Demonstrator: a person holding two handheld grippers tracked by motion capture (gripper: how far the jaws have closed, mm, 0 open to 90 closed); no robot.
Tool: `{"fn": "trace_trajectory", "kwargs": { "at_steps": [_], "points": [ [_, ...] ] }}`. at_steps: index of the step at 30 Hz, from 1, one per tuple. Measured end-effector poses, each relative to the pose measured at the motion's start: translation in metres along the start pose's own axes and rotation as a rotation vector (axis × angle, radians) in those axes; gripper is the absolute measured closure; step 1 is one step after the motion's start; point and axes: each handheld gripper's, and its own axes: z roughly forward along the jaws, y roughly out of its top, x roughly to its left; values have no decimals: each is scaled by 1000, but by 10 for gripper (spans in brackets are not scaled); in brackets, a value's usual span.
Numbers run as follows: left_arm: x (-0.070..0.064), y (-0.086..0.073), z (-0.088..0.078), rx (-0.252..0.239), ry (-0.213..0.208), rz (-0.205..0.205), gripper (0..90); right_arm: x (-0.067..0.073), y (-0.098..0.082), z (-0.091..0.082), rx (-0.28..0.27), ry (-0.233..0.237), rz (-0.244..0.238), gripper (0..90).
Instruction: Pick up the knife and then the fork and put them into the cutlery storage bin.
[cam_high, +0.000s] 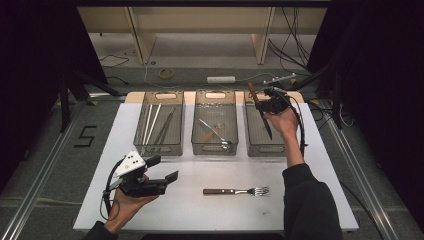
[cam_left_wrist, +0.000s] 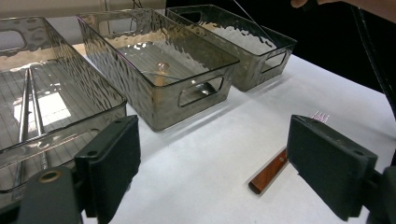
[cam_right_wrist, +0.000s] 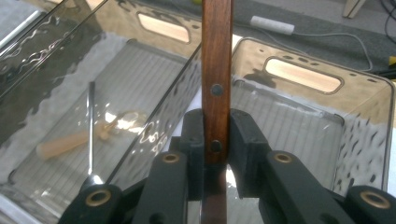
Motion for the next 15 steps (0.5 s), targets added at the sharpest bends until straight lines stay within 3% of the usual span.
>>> {"fn": "trace_trajectory", "kwargs": {
  "at_steps": [15],
  "points": [
    [0,0,0,1,0,2,174,-8,-19,20,36,-13,40,774]
  ]
}}
